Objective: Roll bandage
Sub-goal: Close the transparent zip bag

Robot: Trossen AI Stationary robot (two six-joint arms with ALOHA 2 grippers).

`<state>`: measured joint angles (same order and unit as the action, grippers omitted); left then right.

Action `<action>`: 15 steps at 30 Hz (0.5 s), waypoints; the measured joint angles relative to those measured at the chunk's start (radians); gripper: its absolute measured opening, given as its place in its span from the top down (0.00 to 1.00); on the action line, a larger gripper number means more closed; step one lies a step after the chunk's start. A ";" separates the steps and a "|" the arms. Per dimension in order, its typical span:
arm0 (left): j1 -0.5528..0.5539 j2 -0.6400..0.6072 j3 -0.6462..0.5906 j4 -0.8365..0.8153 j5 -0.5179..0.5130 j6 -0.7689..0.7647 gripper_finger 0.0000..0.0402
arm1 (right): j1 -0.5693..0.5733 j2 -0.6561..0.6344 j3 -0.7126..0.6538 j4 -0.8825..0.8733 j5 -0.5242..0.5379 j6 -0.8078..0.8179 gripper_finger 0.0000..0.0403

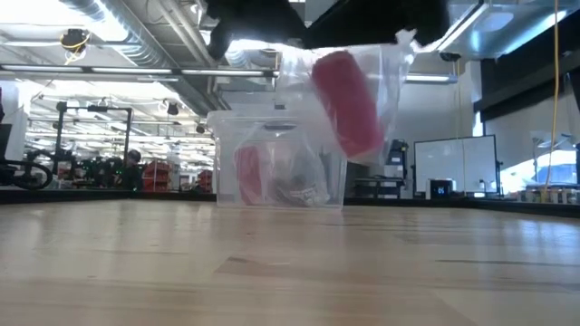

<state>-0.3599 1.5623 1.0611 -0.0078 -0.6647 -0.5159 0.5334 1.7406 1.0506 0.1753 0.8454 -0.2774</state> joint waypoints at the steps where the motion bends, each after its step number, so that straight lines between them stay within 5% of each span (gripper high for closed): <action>1: 0.000 0.000 0.000 0.000 0.000 -0.002 1.00 | -0.006 0.007 0.002 0.006 0.003 -0.019 0.59; 7: -0.001 0.000 0.000 0.003 0.003 -0.007 1.00 | -0.040 0.012 0.008 -0.015 0.019 -0.019 0.74; 12: -0.001 0.000 0.000 0.023 0.004 -0.005 0.99 | -0.053 0.012 0.008 -0.042 -0.052 -0.016 0.96; 15: -0.002 -0.006 0.000 0.049 0.020 -0.014 1.00 | -0.050 0.012 0.008 -0.046 -0.070 0.009 0.97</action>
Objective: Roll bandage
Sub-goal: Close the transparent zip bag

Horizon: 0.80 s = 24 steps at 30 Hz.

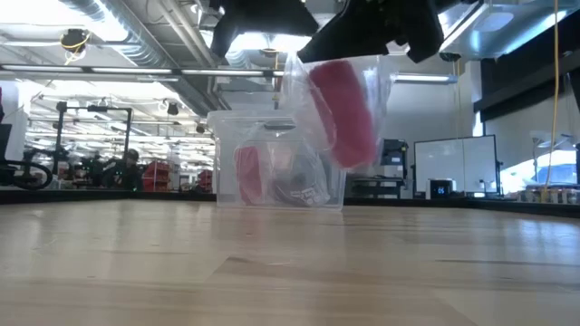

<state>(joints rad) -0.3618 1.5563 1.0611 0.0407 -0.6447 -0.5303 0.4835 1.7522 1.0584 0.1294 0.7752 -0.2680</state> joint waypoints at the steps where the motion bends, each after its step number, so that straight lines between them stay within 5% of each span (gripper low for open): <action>1: 0.000 -0.006 0.000 0.000 0.009 -0.013 1.00 | 0.000 -0.001 0.000 -0.004 -0.010 0.010 0.97; 8: 0.001 -0.043 0.017 -0.049 0.022 -0.018 1.00 | 0.000 -0.004 0.004 -0.010 -0.079 0.077 0.93; 14: -0.005 -0.071 0.019 -0.151 0.082 -0.099 1.00 | -0.001 -0.001 0.001 -0.078 -0.145 0.117 0.74; 19: -0.024 -0.083 0.022 -0.202 0.093 -0.017 1.00 | -0.004 -0.017 0.005 -0.117 -0.160 0.139 0.57; 24: -0.065 -0.084 0.021 -0.356 0.106 0.079 1.00 | 0.033 -0.170 0.049 -0.305 -0.231 0.168 0.47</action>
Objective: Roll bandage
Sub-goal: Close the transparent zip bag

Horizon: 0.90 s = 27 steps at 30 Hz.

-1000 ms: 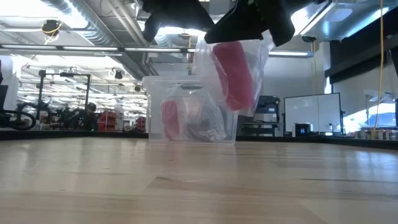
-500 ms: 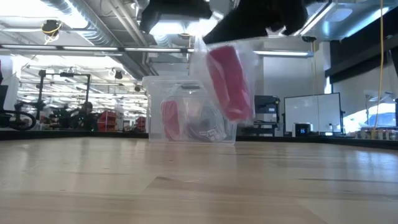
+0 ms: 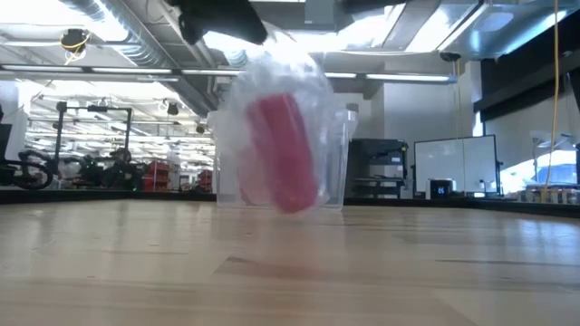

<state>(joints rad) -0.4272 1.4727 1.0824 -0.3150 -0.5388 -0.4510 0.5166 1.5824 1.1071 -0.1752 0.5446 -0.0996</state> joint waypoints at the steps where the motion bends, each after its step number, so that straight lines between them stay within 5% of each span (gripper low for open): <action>1: -0.012 0.000 0.000 -0.007 0.001 0.029 1.00 | 0.004 -0.033 -0.001 -0.065 -0.017 0.023 0.46; 5: -0.052 0.000 0.000 -0.008 0.005 0.142 1.00 | -0.001 -0.180 -0.045 -0.269 -0.087 0.170 0.45; 8: -0.071 0.000 0.000 -0.006 0.004 0.203 1.00 | 0.000 -0.279 -0.156 -0.239 -0.084 0.246 0.47; 17: -0.077 0.001 -0.001 0.034 0.003 0.273 1.00 | -0.005 -0.332 -0.529 0.345 -0.109 0.306 0.51; 21: -0.077 0.001 -0.001 0.068 0.003 0.277 1.00 | -0.045 -0.285 -0.618 0.582 -0.095 0.272 0.54; 27: -0.077 0.002 -0.002 0.079 0.004 0.279 1.00 | -0.111 -0.201 -0.657 0.821 -0.243 0.228 0.64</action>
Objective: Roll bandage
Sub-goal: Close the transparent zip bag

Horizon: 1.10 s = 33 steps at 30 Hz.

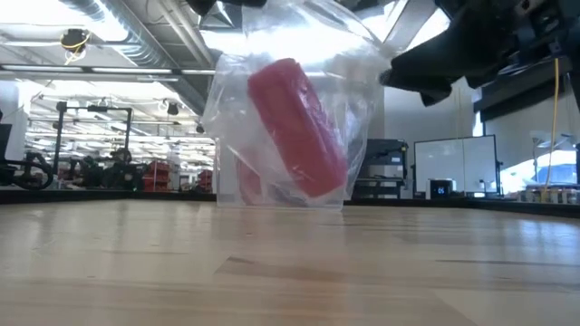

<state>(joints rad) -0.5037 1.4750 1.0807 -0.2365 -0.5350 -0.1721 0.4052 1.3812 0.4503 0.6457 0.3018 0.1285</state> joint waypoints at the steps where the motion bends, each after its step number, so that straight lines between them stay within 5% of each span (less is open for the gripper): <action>1: 0.000 0.000 0.000 0.003 0.000 -0.001 1.00 | -0.007 0.015 0.000 0.028 -0.015 -0.008 0.66; 11: 0.001 0.000 0.000 0.012 0.000 -0.033 1.00 | -0.033 0.062 0.000 0.123 -0.069 -0.080 0.97; 16: 0.015 -0.006 0.004 -0.057 0.004 -0.151 0.97 | -0.033 0.058 0.001 0.124 -0.054 -0.083 0.98; 22: 0.038 -0.060 0.100 -0.302 0.035 -0.305 0.81 | -0.033 -0.007 0.008 -0.004 -0.043 -0.073 0.99; 33: 0.193 0.071 0.158 0.161 0.052 -0.052 0.58 | -0.035 -0.022 0.190 -0.332 0.016 -0.062 0.99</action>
<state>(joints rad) -0.3111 1.5456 1.2388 -0.0753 -0.4834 -0.2242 0.3706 1.3590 0.6404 0.3141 0.3175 0.0663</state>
